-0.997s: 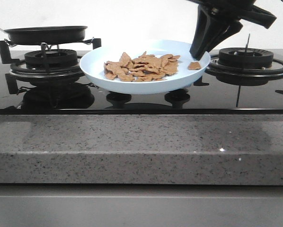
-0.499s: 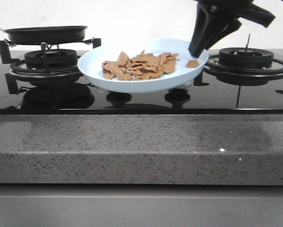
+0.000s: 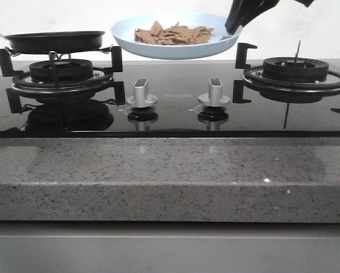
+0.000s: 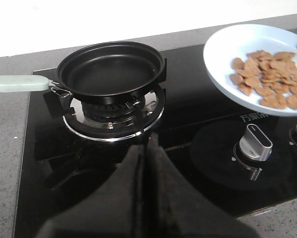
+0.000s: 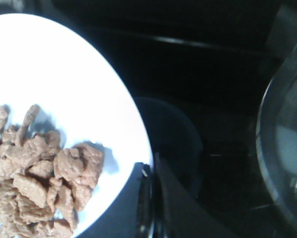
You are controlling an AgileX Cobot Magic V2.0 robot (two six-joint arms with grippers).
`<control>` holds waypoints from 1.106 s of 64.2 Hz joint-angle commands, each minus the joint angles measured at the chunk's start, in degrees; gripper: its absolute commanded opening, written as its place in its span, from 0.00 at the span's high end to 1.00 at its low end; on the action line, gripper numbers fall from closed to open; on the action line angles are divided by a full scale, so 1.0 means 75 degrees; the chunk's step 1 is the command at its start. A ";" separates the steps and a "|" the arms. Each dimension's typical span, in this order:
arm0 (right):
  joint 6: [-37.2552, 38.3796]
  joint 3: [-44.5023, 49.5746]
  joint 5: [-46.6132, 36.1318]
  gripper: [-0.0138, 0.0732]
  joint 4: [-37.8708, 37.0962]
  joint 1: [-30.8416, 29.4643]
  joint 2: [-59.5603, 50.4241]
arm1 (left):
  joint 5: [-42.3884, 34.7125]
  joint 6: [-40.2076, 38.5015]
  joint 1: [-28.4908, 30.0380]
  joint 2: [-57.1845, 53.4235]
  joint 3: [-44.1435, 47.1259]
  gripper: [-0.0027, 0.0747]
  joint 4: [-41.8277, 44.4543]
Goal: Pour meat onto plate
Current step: 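Lower the plate of meat onto the stove center with the right gripper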
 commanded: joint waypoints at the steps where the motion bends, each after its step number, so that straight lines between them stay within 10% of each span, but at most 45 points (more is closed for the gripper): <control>1: -0.0043 -0.0824 -0.0154 0.92 0.0276 -0.0119 0.0058 | -0.0647 -0.0074 -0.0061 -0.0030 -0.0223 0.99 -0.0044; 35: -0.0043 -0.1802 0.0357 0.91 0.0231 -0.0172 0.1318 | -0.0647 -0.0074 -0.0061 -0.0030 -0.0223 0.99 -0.0044; 56: -0.0043 -0.1802 0.0513 0.55 0.0179 -0.0179 0.1318 | -0.0647 -0.0074 -0.0061 -0.0030 -0.0223 0.99 -0.0044; 71: -0.0034 -0.2358 0.0971 0.53 -0.0477 -0.0187 0.1294 | -0.0647 -0.0074 -0.0061 -0.0030 -0.0223 0.99 -0.0044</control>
